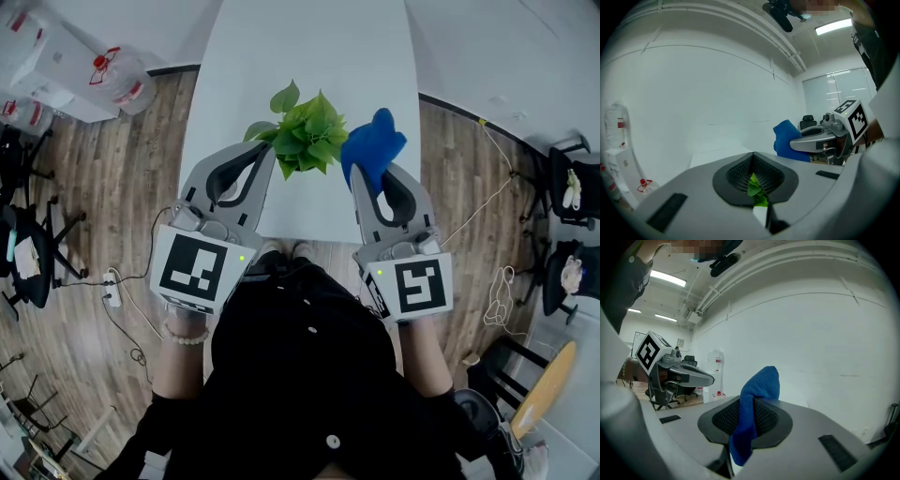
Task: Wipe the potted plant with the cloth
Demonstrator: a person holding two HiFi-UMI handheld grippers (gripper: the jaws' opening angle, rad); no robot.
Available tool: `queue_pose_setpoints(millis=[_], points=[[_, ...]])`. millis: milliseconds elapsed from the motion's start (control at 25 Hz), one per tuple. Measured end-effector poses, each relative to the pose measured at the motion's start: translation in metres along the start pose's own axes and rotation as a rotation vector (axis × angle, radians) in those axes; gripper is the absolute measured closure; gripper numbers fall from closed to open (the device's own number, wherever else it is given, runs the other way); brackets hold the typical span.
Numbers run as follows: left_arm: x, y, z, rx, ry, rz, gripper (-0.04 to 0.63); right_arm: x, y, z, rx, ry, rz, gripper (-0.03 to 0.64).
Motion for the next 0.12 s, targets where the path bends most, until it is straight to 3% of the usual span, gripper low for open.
queue_pose_setpoints(millis=[120], points=[[-0.0001, -0.0005, -0.0001, -0.003, 0.005, 0.001, 0.581, 0.0006, -0.0011, -0.0010, 0.011, 0.005, 0.003, 0.532]])
Point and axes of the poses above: the fingertips, and each gripper's own axes: x backward along the fingers, z to its right, y out of its underside, the point moved 6 cm from there along x, backward along the fingers, and after that the axes turned 4 degrees about -x, right-handed, at the moved point
